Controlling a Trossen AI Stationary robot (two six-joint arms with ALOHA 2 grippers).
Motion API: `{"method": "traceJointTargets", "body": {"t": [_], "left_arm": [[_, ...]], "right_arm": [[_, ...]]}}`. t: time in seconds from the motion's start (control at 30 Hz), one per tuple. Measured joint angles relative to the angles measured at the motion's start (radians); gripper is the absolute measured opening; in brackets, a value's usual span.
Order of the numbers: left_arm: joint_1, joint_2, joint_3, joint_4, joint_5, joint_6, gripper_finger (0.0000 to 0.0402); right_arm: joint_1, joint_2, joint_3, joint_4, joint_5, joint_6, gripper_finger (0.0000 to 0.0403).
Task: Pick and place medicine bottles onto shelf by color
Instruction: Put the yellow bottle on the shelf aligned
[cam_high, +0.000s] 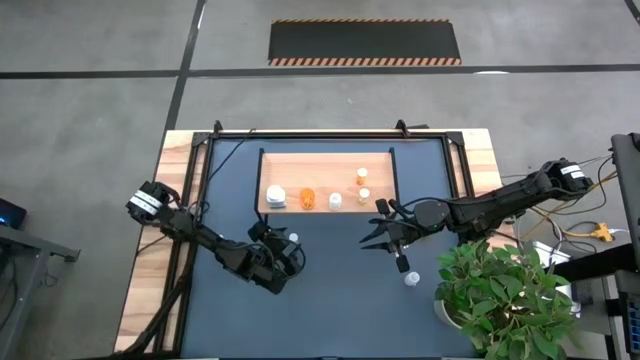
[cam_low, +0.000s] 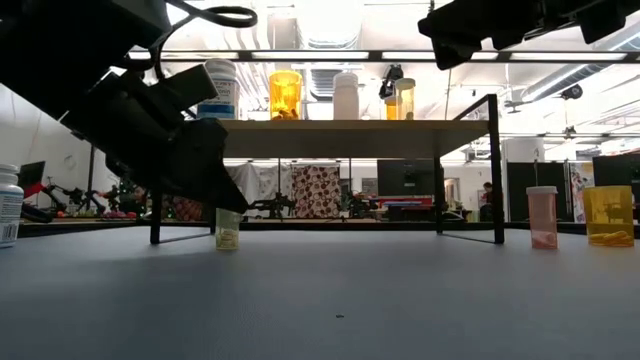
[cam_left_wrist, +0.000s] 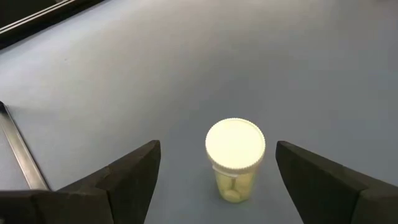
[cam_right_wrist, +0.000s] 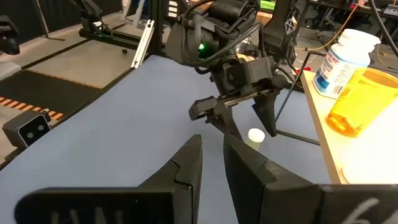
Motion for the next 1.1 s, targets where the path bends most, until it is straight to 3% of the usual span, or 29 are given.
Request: {"method": "traceJointTargets", "body": {"t": [0.17,0.53,1.1], "left_arm": [[0.000,0.000,0.000,0.000,0.000,0.000,0.0286],[0.000,0.000,0.000,0.007,0.000,0.000,0.0198],[-0.008,-0.001,0.004,0.123,0.069,0.114,0.0156]], "right_arm": [[0.000,0.000,0.000,0.000,0.000,-0.003,0.0057],[0.000,0.000,0.000,-0.007,0.000,-0.004,0.0057],[0.000,0.000,-0.001,-0.018,0.000,0.006,0.0057]]}}
